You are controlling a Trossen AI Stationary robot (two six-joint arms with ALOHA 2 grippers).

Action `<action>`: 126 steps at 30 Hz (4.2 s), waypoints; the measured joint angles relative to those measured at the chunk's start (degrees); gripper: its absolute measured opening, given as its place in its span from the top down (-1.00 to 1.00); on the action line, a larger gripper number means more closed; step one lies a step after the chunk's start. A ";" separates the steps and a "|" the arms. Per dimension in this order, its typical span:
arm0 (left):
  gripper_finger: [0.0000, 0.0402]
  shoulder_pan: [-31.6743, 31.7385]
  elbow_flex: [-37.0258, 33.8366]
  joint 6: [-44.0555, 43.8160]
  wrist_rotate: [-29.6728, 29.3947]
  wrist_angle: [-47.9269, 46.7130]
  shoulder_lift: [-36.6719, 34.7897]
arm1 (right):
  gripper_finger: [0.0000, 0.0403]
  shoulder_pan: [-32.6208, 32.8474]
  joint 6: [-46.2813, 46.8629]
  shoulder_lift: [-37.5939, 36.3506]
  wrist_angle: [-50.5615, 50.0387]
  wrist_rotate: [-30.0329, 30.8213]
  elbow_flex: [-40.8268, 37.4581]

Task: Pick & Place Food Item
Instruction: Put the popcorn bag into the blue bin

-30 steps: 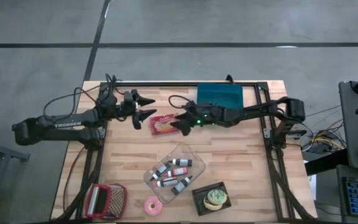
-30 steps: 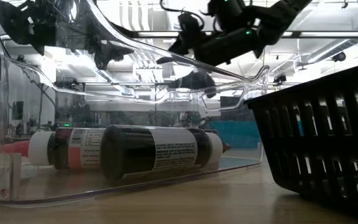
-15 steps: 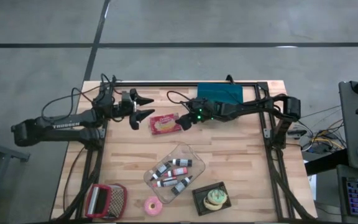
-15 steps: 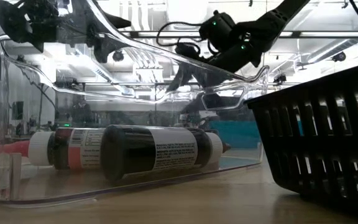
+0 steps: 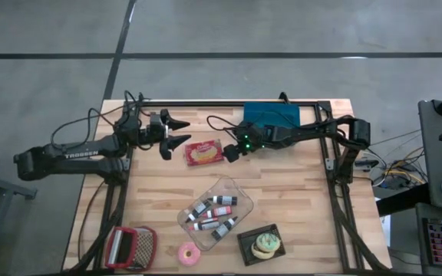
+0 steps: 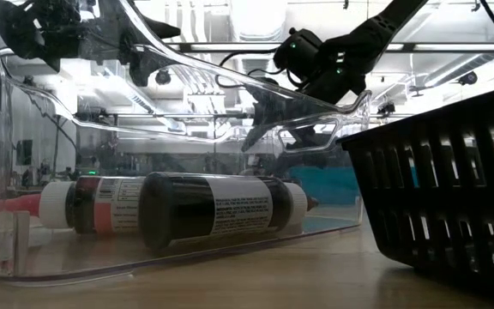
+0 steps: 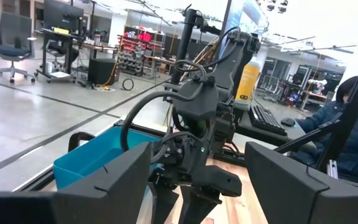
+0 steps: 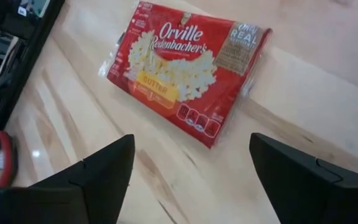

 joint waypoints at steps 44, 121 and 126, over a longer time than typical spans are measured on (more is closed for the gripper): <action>-0.33 -0.50 0.07 -1.46 3.87 0.86 -1.70 | -0.50 -7.11 -11.19 18.21 -30.99 -11.91 28.73; -0.32 -0.06 21.76 -5.11 -10.21 -59.57 14.19 | -0.26 -8.26 -42.17 12.23 -28.85 -25.52 41.55; -0.32 0.66 27.33 -4.49 -9.26 -68.69 24.66 | -0.26 -7.02 -45.02 5.11 -26.46 -25.77 37.65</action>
